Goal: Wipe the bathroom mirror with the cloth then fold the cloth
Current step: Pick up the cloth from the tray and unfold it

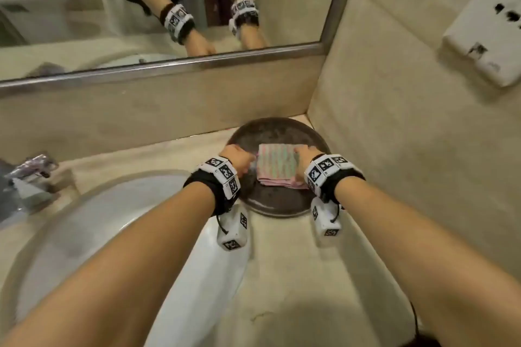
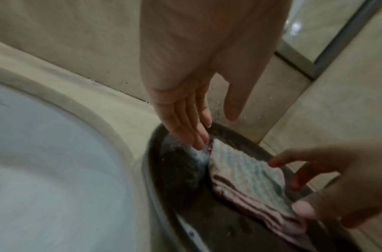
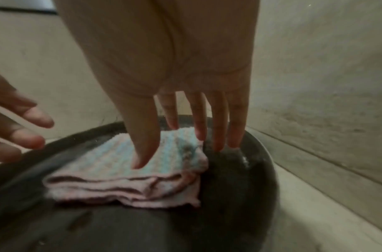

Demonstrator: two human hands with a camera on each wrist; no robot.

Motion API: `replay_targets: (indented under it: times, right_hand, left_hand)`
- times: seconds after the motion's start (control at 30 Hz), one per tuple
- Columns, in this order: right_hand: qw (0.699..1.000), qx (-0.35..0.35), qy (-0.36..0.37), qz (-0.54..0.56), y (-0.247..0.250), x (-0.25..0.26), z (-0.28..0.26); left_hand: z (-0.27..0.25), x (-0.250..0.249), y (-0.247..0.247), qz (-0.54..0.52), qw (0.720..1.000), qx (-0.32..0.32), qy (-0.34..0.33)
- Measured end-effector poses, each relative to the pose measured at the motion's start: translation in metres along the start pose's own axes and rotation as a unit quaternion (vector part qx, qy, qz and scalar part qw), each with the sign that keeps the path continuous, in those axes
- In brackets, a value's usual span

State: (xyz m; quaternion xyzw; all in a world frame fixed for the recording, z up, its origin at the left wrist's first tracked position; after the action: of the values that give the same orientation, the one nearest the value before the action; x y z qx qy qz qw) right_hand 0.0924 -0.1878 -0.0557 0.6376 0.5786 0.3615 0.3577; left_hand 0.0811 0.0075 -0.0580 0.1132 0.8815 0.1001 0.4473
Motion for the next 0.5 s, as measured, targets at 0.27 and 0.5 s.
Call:
replay_targets:
  times: [0.27, 0.5]
  right_hand:
    - [0.997, 0.004, 0.054, 0.046, 0.003, -0.011, 0.000]
    - [0.998, -0.011, 0.062, 0.029, 0.026, -0.007, -0.005]
  left_hand:
    - [0.009, -0.001, -0.034, 0.181, 0.983, -0.010, 0.004]
    - [0.003, -0.035, -0.028, 0.178, 0.979, -0.063, -0.076]
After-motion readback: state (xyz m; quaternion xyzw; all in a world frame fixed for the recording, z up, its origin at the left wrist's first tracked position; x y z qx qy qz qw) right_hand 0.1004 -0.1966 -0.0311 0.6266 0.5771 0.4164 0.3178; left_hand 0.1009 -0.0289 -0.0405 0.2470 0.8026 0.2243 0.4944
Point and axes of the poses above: each hand's wrist, its own z-axis towards the middle knuckle, its own y-axis out of the back of the hand, x = y × z, the point moved 10 cm from there along z, towards the middle knuckle
